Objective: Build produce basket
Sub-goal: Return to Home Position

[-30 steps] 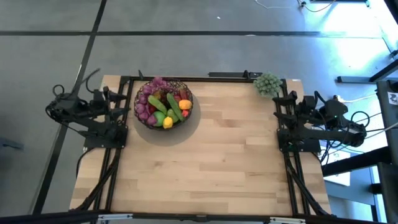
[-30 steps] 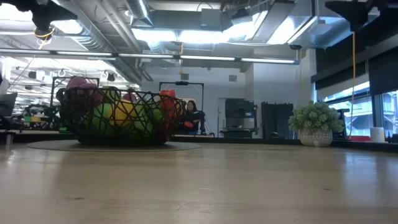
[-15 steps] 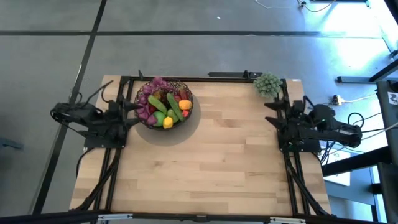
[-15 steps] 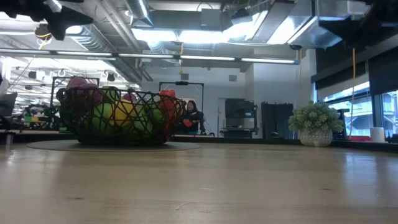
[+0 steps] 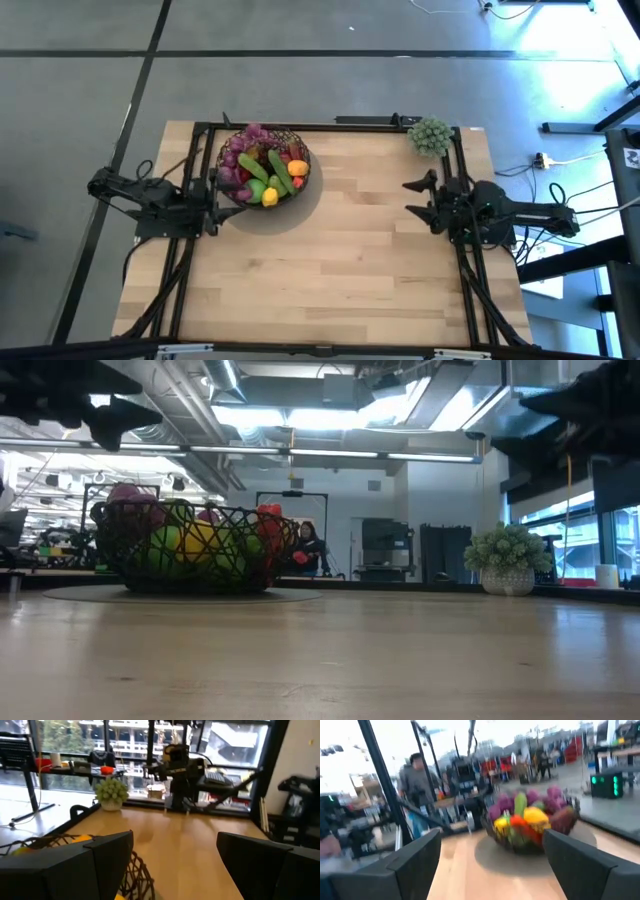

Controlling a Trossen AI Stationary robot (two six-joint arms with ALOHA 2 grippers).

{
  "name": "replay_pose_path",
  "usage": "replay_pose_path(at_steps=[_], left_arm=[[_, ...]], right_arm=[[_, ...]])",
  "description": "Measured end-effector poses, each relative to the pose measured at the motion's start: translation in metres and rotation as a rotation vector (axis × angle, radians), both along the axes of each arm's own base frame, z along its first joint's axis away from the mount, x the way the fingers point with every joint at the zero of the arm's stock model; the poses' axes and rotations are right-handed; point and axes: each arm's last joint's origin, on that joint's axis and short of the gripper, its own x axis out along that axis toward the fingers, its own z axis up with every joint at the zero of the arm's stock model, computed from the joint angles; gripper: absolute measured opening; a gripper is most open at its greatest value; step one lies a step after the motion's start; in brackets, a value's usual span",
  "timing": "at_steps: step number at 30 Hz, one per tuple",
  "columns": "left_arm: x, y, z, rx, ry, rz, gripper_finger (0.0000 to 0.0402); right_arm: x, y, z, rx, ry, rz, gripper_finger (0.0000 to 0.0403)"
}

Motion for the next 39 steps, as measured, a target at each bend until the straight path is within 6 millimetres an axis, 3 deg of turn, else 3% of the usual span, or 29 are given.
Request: replay_pose_path(at_steps=[13,27,39], left_arm=[[0.009,-0.004,-0.032,0.053,0.094,-0.047,0.0279],[0.009,-0.004,-0.033,-0.073,0.080,-0.052,0.0279],[0.009,-0.004,-0.033,-0.076,0.080,-0.053,0.0279]], right_arm=[[0.001,0.000,-0.007,-0.100,0.075,-0.021,0.0342],[0.002,0.000,-0.007,-0.099,0.080,-0.020,0.0342],[0.002,0.000,-0.007,-0.099,0.080,-0.020,0.0342]])
